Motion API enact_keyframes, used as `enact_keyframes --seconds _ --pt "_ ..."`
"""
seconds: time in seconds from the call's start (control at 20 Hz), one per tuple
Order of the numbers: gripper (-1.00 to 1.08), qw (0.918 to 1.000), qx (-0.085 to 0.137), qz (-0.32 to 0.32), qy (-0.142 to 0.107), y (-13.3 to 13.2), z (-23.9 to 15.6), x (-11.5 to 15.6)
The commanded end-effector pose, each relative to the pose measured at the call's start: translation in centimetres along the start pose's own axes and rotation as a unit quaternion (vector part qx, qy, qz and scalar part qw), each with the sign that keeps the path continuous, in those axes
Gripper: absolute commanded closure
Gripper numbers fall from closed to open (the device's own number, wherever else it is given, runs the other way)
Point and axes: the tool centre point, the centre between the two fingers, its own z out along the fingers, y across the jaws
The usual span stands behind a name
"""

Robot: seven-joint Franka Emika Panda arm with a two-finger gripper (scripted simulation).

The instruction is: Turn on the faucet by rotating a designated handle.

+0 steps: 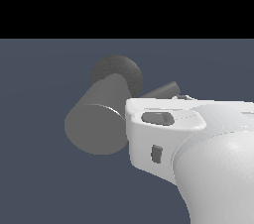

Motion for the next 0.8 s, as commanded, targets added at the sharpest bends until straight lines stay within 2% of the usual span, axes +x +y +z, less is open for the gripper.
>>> enact_keyframes --seconds 0.0,0.75 --pt "1.08 0.9995 -0.019 0.003 -0.024 2.5 -0.2 -2.6" --pt "1.08 0.9989 -0.029 0.005 -0.038 5.9 -0.7 -6.8"
